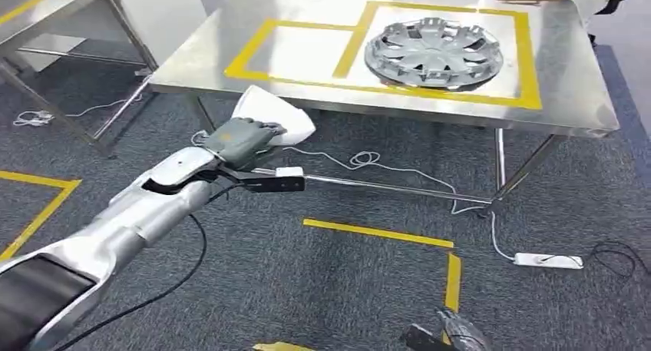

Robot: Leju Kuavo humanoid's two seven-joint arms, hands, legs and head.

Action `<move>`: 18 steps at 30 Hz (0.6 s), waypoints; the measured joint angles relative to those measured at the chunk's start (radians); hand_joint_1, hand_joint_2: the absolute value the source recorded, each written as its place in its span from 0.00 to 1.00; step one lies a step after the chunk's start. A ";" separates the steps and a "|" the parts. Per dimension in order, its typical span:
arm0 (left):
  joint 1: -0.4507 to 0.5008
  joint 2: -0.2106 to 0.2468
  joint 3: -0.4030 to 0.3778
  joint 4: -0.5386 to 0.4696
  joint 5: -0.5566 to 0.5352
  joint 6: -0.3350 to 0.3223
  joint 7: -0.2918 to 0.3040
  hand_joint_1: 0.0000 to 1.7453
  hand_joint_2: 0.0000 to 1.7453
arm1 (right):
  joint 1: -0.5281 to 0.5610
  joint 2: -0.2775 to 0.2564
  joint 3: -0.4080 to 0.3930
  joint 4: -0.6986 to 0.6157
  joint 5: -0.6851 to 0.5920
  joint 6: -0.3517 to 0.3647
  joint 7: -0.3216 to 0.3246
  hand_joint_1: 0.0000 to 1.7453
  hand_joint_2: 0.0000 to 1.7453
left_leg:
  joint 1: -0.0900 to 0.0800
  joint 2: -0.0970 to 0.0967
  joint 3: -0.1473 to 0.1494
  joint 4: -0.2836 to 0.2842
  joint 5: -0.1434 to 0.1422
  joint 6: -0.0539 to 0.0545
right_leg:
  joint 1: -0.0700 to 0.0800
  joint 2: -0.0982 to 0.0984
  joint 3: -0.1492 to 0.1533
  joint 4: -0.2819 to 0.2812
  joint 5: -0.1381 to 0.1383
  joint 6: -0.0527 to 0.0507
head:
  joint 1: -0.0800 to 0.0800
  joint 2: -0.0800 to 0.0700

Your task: Take the parts from the cabinet and place them on the table.

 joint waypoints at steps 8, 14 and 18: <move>0.022 0.004 0.001 0.000 0.002 0.000 -0.001 1.00 1.00 | 0.011 0.000 -0.001 0.000 0.000 -0.001 0.000 0.00 1.00 | 0.006 0.002 -0.236 0.309 -0.004 -0.015 | -0.006 0.011 0.092 -0.006 -0.075 -0.022 | -0.005 0.000; 0.024 0.013 0.000 0.004 0.003 -0.002 -0.002 1.00 1.00 | 0.014 0.002 -0.001 0.001 0.003 0.000 0.000 0.00 1.00 | -0.015 0.001 -0.177 0.072 0.153 0.025 | -0.009 0.015 0.147 -0.037 -0.111 0.012 | -0.007 0.000; 0.008 0.011 0.006 0.002 0.003 0.001 -0.002 1.00 1.00 | -0.004 0.001 -0.001 -0.001 0.003 -0.002 0.000 0.00 1.00 | -0.002 0.000 -0.112 -0.010 0.110 0.040 | -0.003 0.003 0.096 0.046 -0.122 0.021 | 0.002 0.000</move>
